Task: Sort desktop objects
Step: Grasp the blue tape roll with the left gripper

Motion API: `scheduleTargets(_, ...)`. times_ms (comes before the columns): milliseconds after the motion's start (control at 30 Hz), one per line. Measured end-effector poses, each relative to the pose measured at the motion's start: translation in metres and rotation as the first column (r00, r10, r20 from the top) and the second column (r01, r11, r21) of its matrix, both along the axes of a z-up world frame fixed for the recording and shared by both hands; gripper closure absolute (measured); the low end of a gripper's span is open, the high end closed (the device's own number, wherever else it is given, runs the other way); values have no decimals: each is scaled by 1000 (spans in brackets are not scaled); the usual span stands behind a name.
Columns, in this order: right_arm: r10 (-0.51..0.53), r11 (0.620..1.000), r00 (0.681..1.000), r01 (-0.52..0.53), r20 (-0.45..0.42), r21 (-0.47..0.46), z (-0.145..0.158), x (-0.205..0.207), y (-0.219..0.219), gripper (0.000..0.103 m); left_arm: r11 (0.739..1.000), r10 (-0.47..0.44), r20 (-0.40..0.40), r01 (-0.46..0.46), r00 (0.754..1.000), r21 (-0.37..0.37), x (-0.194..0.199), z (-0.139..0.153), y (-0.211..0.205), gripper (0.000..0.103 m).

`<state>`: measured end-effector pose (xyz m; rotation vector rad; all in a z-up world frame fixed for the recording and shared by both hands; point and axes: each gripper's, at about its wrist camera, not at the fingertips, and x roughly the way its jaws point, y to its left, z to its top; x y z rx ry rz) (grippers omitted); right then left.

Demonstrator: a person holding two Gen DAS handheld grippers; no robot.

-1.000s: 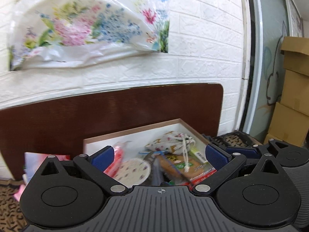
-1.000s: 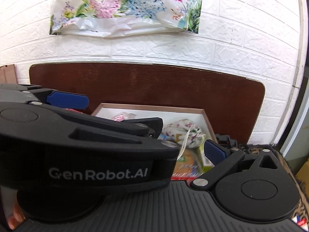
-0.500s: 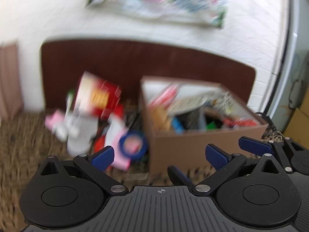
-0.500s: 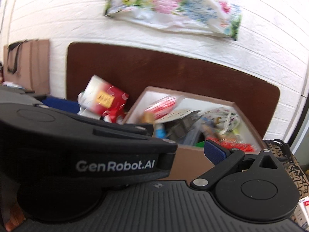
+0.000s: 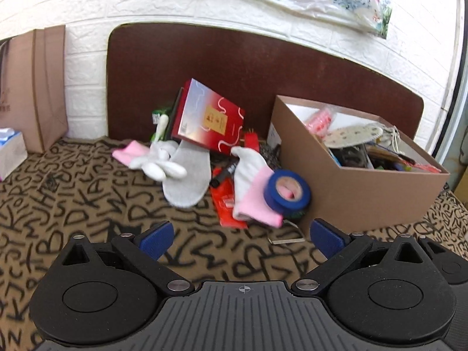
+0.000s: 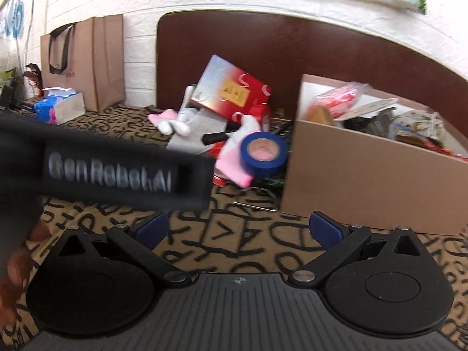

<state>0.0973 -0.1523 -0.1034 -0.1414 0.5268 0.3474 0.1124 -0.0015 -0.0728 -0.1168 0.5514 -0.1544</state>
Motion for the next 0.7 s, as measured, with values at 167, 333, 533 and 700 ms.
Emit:
scheduleTargets(167,-1,1000,999,2,43,-25,-6,13,10,10,999,-52,-35,52,998,-5,29,-8,6,8)
scheduleTargets(333,27,998,999,-25,38,-49,-12,33,18,22,995,-104,-51,103,993,-18,54,-14,5,14)
scheduleTargets(533,-67,998,997,67,30,6,-19,55,17,30,984,-170,-66,166,983,-64,86,-16,1,15)
scheduleTargets(700,-99,995,995,98,27,34,-23,66,17,32,972,-231,-91,226,969,-66,110,-18,-14,16)
